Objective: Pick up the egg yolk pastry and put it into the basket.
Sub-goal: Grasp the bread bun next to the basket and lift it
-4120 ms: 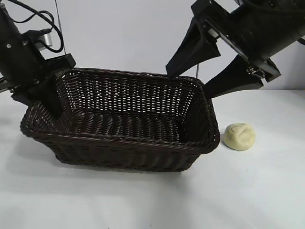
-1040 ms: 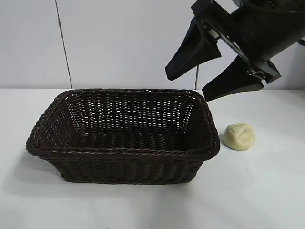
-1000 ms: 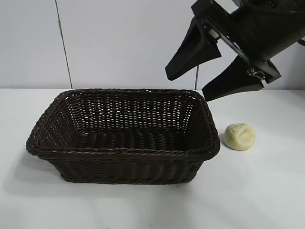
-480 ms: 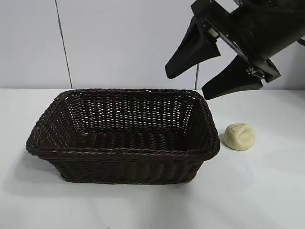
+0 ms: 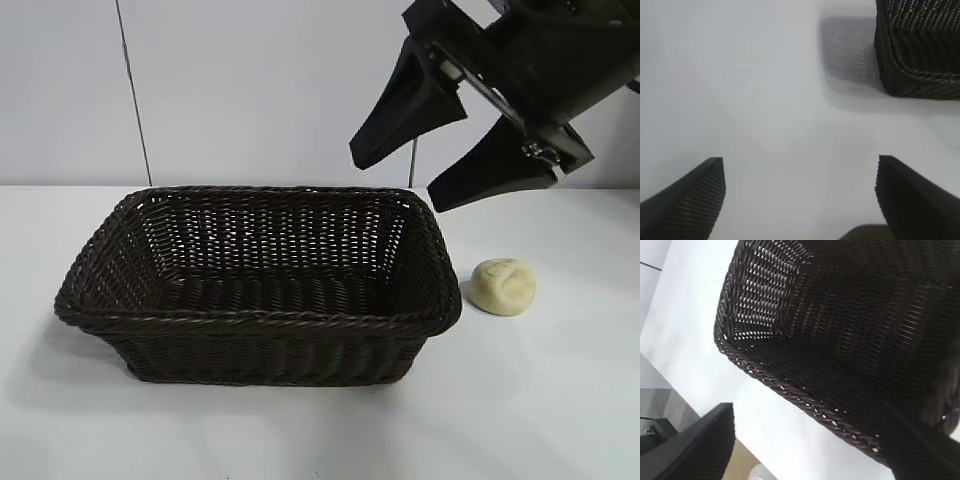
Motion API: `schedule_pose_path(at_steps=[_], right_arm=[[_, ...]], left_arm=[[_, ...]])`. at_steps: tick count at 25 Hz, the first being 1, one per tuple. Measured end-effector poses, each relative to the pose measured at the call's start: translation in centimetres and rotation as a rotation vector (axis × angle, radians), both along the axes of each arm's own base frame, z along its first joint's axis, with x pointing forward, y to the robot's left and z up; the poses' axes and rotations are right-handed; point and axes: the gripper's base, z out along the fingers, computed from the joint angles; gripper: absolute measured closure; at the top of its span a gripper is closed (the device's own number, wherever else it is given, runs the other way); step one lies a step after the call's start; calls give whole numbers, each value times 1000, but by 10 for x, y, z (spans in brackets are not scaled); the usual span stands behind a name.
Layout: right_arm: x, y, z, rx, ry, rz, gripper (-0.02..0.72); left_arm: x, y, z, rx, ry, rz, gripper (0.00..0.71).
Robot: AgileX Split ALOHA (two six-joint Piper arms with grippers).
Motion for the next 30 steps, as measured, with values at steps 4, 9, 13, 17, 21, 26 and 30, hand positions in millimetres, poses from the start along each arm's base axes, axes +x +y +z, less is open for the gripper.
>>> schedule_pose_path(at_steps=[4,9,13,17,21,26,30], right_arm=[[9,-28,8,-131,-3,-96,136],[18,-75,5,-188,28,-238,136],[26,-98,-6,-192,73,-310,136],[37,-99,-25,-189,120,-309,136],[52,-98,-49,-172,143,-322,136],[71,-99,-84,-174,159,-345,136],[86,-98,-111,-147,167,-381,136]], left_arm=[[0,0,0,0,0,0,113],[0,0,0,0,0,0,113],[0,0,0,0,0,0,113],[0,0,0,0,0,0,113],[0,0,0,0,0,0,113],[0,0,0,0,0,0,113],[0,0,0,0,0,0,113]])
